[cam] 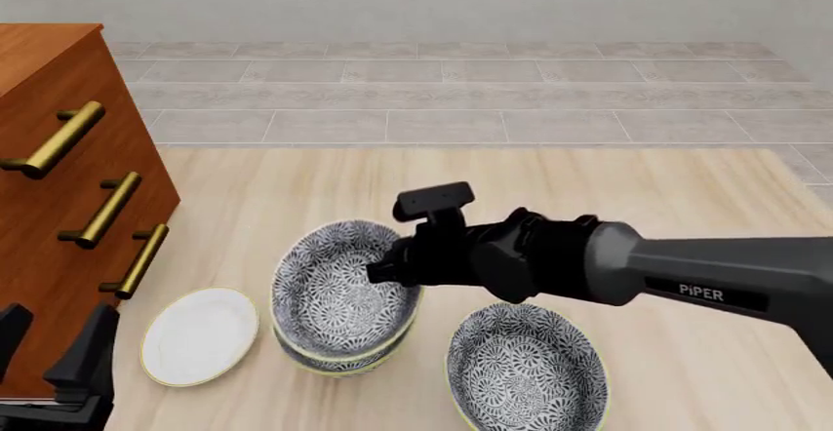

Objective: Stack the bowl at the front on the bowl in the middle.

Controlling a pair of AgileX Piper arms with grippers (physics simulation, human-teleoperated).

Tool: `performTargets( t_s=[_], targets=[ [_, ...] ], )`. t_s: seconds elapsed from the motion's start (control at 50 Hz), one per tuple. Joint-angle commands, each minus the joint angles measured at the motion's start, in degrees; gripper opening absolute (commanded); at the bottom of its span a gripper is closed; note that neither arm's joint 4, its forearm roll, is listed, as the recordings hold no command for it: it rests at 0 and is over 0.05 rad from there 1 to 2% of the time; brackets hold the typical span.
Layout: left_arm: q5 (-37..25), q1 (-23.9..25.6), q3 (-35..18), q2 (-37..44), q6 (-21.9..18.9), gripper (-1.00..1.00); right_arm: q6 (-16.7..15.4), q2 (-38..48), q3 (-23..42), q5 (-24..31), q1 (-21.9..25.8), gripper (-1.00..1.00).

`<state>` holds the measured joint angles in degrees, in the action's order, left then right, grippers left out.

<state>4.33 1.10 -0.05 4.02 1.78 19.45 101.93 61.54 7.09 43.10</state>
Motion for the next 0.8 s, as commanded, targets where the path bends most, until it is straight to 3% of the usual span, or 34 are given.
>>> performTargets(
  t_s=[0.02, 0.6, 0.62, 0.8],
  targets=[
    [-0.4, 0.0, 0.0, -0.5, -0.1, 1.0, 0.4, 0.3, -0.1, -0.6, 0.3, -1.0],
    [-0.2, 0.1, 0.0, -0.3, 0.1, 1.0, 0.5, 1.1, -0.3, -1.4, 0.7, -1.0],
    [-0.2, 0.1, 0.0, -0.3, 0.1, 1.0, 0.1, 1.0, -0.3, -1.4, 0.6, 1.0],
    [0.1, 0.1, 0.0, 0.0, 0.1, 1.0, 0.1, 0.6, -0.4, -1.3, 0.9, 1.0]
  ],
)
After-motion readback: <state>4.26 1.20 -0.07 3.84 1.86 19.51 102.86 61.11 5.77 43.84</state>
